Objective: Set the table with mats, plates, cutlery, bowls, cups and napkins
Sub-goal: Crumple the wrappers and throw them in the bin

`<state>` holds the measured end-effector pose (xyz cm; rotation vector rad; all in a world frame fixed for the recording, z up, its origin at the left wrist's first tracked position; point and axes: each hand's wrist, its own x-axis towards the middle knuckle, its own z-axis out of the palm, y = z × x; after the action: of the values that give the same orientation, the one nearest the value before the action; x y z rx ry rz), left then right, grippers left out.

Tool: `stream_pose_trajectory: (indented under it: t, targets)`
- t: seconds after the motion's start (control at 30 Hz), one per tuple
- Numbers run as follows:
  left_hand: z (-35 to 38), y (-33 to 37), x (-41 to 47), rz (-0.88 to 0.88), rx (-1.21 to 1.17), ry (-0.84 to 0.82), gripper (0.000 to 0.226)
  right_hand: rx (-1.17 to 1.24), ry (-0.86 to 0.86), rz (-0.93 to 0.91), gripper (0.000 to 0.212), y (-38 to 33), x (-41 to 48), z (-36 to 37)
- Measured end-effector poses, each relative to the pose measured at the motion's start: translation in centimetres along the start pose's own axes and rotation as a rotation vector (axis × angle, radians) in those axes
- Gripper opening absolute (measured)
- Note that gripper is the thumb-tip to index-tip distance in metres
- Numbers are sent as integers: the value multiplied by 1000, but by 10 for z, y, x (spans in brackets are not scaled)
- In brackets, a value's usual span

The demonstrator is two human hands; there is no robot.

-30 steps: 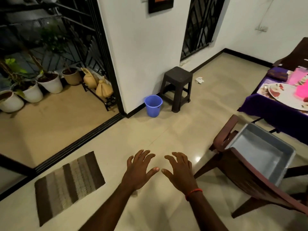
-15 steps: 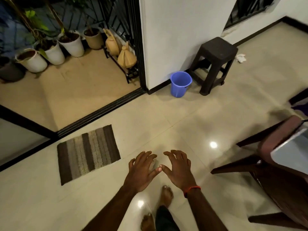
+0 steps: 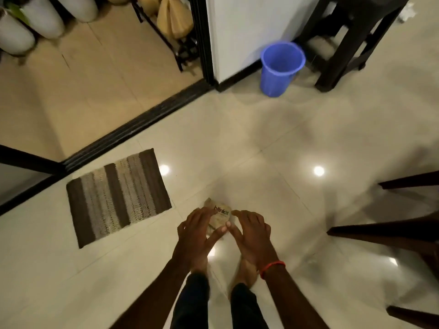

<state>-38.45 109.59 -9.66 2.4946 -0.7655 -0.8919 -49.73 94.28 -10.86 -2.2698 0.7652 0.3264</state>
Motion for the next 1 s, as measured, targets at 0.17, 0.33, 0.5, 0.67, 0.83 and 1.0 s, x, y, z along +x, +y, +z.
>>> stream_pose_trajectory:
  t: [0.17, 0.33, 0.5, 0.67, 0.83, 1.0]
  targets:
    - [52, -55, 47, -5, 32, -57, 100, 32, -60, 70, 60, 30, 45, 63]
    - [108, -123, 103, -33, 15, -85, 72, 92, -122, 154, 58, 69, 93, 141]
    - [150, -180, 153, -55, 26, -146, 57, 212, -103, 268, 58, 105, 133, 214]
    - [188, -227, 201, -171, -116, -198, 66, 376, 7, 407, 60, 133, 167, 277]
    - [218, -249, 233, -271, -306, -183, 84, 550, 54, 536, 74, 155, 192, 322]
    - [248, -264, 239, -251, -412, -227, 83, 694, 25, 548, 83, 159, 207, 346]
